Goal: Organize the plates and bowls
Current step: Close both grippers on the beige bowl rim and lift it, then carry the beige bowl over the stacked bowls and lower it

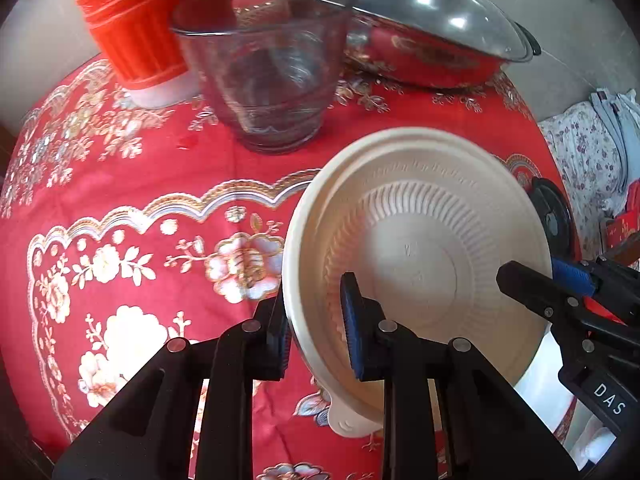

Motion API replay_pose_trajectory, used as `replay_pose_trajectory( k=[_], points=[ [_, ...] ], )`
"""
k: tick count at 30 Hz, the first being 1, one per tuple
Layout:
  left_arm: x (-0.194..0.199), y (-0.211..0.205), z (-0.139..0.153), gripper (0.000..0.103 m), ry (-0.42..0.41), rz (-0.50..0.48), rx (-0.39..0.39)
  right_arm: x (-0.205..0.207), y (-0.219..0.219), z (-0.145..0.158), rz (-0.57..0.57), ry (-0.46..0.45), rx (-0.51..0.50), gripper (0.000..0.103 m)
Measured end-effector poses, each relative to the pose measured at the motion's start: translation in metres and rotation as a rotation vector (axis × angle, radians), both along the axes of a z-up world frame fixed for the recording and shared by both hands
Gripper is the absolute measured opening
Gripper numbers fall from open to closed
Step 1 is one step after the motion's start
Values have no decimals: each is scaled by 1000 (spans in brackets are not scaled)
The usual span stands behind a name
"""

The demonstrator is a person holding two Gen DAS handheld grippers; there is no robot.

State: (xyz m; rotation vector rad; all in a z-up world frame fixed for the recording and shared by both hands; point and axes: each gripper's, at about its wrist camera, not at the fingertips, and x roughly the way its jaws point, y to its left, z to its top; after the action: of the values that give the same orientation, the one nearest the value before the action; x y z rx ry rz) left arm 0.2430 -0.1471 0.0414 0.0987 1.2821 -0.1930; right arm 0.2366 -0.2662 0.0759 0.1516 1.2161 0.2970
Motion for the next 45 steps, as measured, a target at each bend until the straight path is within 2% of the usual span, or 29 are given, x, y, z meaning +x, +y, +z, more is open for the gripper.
replay_pose_trajectory(
  k=[15, 24, 45],
  points=[
    [-52, 82, 16, 22, 1, 108, 0, -32, 72, 19, 140, -53, -54, 26],
    [-85, 137, 36, 22, -39, 197, -1, -56, 130, 26, 252, -94, -81, 28],
    [-171, 265, 70, 22, -104, 417, -2, -115, 252, 56, 484, -157, -74, 29]
  ],
)
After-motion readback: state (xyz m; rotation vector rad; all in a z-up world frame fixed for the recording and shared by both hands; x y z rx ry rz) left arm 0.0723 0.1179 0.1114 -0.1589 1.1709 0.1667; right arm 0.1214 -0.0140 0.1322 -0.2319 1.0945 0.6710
